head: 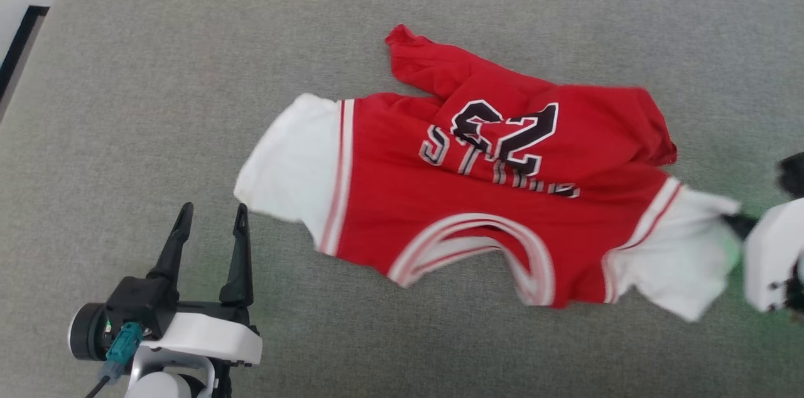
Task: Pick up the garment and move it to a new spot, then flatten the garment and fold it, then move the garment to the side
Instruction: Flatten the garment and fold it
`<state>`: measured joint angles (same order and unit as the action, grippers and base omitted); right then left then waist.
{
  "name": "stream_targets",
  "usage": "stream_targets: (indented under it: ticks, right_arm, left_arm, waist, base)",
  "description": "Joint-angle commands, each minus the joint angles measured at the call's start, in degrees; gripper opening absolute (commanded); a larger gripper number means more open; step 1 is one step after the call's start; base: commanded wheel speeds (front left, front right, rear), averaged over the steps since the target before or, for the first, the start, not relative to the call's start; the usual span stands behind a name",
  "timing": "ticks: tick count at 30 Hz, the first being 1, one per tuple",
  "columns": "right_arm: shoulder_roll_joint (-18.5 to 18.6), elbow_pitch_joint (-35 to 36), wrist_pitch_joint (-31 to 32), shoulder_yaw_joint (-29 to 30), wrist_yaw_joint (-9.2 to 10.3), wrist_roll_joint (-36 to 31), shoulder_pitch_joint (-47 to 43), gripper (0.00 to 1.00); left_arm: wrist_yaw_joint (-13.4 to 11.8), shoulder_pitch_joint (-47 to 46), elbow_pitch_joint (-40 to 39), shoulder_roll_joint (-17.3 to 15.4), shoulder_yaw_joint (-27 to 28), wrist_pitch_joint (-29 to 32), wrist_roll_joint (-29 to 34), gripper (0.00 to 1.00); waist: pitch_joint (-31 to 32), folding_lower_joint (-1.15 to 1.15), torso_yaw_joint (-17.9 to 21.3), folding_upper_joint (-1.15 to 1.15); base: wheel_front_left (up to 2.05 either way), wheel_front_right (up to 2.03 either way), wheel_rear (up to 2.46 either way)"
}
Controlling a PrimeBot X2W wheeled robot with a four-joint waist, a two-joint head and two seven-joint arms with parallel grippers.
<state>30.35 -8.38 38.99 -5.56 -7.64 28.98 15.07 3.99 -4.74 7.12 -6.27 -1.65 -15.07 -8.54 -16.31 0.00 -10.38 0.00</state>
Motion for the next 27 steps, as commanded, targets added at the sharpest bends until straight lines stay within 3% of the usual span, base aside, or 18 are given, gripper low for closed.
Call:
stream_targets:
  ticks: [1,6,12,13,14,15,20,23,27]
  right_arm:
    - [-0.3,-1.4,-1.3,3.7,0.28,-1.4,0.9,0.00]
    - [-0.8,-5.2,-2.9,10.8,0.26,-5.1,1.8,0.00]
    - [-2.8,-8.1,-4.6,13.4,0.21,-7.1,2.0,0.00]
    - [-3.1,-8.2,-5.3,13.9,0.21,-7.3,2.1,0.35]
    - [-3.6,-8.5,-6.2,14.4,0.21,-7.5,2.1,0.80]
    - [-4.0,-8.8,-6.9,14.8,0.21,-7.6,2.0,1.00]
    - [-5.6,-7.0,-13.4,16.2,0.21,-8.2,1.0,1.00]
    - [-7.0,-4.7,-17.7,16.9,0.21,-8.1,0.6,1.00]
    - [-9.5,-1.5,-23.2,18.3,0.21,-8.5,-0.2,1.00]
  left_arm:
    - [0.7,-0.2,0.0,0.2,0.9,-0.1,1.1,1.00]
    - [1.9,-0.6,0.3,0.7,1.9,-0.1,2.0,1.00]
    - [3.0,-1.0,1.2,0.2,1.7,-0.1,2.7,1.00]
    - [3.0,-1.2,1.5,-0.1,1.2,-0.1,2.9,1.00]
    - [3.1,-1.5,1.7,-0.5,0.7,-0.1,3.2,1.00]
    - [3.3,-1.8,2.0,-1.0,0.2,-0.1,3.2,1.00]
    - [3.5,-4.2,2.0,-7.0,-5.8,-0.1,2.3,1.00]
    - [3.4,-6.7,2.5,-14.1,-13.3,-0.1,0.5,1.00]
    - [3.4,-12.0,4.3,-24.9,-27.6,2.5,-5.8,1.00]
  waist:
    - [0.3,0.00,0.7,0.00]
    - [0.4,0.00,1.5,0.00]
    - [0.7,0.00,1.6,0.00]
    - [0.7,0.00,1.6,0.00]
    - [0.8,0.00,1.6,0.00]
    - [0.9,0.00,1.7,0.00]
    - [1.4,0.00,2.8,0.00]
    - [1.7,0.00,4.2,0.00]
    - [2.4,0.00,6.5,0.00]
  base:
    - [0.00,0.00,0.00]
    - [0.00,0.00,0.00]
    - [0.00,0.00,0.00]
    - [0.00,0.00,0.00]
    - [0.00,0.00,0.00]
    - [0.00,0.00,0.00]
    - [0.00,0.00,0.00]
    - [0.00,0.00,0.00]
    - [0.00,0.00,0.00]
